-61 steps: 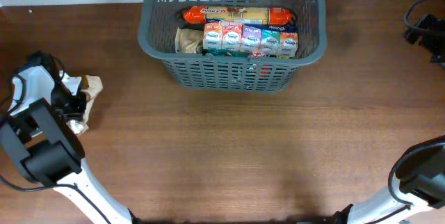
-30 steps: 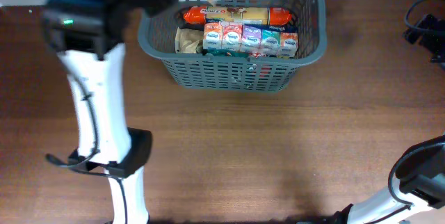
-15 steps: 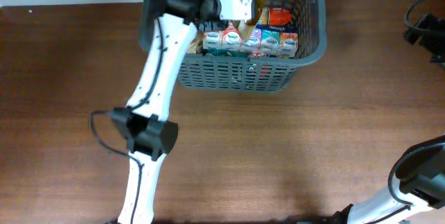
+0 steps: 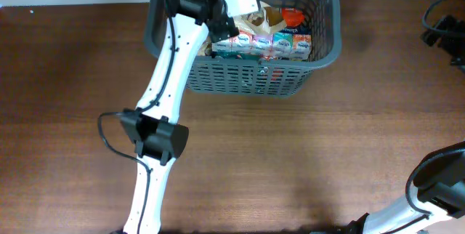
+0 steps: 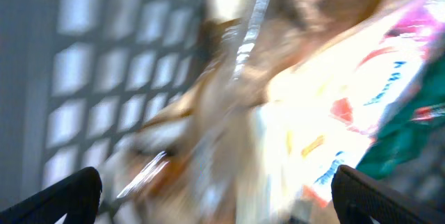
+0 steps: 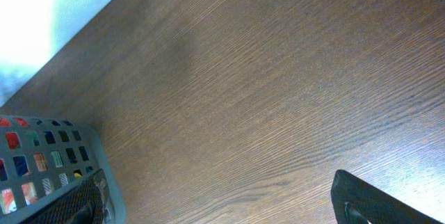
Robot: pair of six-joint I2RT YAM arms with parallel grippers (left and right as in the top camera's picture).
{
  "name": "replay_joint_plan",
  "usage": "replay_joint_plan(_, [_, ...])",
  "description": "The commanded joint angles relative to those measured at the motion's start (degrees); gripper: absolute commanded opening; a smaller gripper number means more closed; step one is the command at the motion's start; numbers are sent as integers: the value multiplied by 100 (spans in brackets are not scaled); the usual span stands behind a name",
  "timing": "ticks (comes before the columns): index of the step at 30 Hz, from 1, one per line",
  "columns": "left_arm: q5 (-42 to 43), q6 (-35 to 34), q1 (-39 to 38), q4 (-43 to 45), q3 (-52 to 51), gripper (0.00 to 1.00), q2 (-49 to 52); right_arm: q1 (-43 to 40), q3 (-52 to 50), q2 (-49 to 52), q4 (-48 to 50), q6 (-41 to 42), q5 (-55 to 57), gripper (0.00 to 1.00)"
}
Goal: Pack container
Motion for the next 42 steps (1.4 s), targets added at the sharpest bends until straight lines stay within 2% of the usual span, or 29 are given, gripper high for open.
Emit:
replay_joint_plan(1, [-968, -809, 76, -33, 282, 99, -964, 20, -20, -46, 0, 39, -28, 99])
replay_joint_plan(3, [-981, -933, 223, -170, 280, 99, -1392, 20, -20, -46, 0, 42, -28, 99])
replay_joint_plan(9, [-960, -2087, 1224, -232, -2, 99, -2514, 20, -20, -46, 0, 39, -28, 99])
replay_joint_plan(12, [-942, -3259, 2205, -590, -258, 99, -2966, 20, -20, -46, 0, 39, -28, 99])
replay_joint_plan(15, [-404, -4033, 3056, -1158, -267, 99, -3016, 20, -20, -46, 0, 39, -28, 99])
replay_joint_plan(17, [192, -4262, 3504, -1440, -313, 99, -2994, 20, -20, -46, 0, 39, -28, 99])
replay_joint_plan(20, [730, -4277, 3928, -1582, -507, 99, -2983, 20, -20, -46, 0, 39, -28, 99])
replay_joint_plan(30, [741, -4275, 4098, -1582, -815, 99, -2983, 254, -20, -48, -2, 39, -9, 99])
replay_joint_plan(35, [741, -4275, 4098, -1582, -815, 99, -2983, 1003, -20, -673, -2, 39, -9, 99])
replay_joint_plan(42, [741, -4275, 4098, -1582, -815, 99, -2983, 2363, -282, -2085, 2, 39, -11, 99])
